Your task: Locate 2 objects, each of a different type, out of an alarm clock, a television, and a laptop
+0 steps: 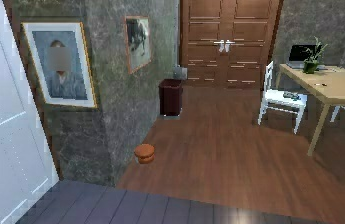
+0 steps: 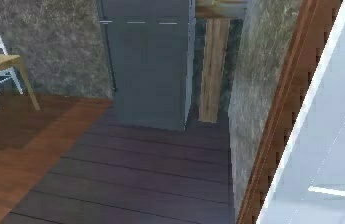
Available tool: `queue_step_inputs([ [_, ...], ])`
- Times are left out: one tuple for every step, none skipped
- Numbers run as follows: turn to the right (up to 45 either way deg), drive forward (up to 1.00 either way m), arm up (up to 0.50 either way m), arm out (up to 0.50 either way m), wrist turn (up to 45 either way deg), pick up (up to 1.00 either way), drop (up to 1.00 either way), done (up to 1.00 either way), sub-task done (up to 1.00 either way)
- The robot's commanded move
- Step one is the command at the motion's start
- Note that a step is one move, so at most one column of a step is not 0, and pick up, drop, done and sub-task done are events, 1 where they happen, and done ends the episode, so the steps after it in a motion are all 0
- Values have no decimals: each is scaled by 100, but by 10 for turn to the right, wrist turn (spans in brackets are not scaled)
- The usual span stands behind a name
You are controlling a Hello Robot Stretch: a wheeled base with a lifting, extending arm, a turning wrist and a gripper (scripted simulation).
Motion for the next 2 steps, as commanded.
queue_step_inputs([
  [90, 0, 0, 0, 0, 0, 0, 0, 0],
  [0, 30, 0, 0, 0, 0, 0, 0, 0],
])
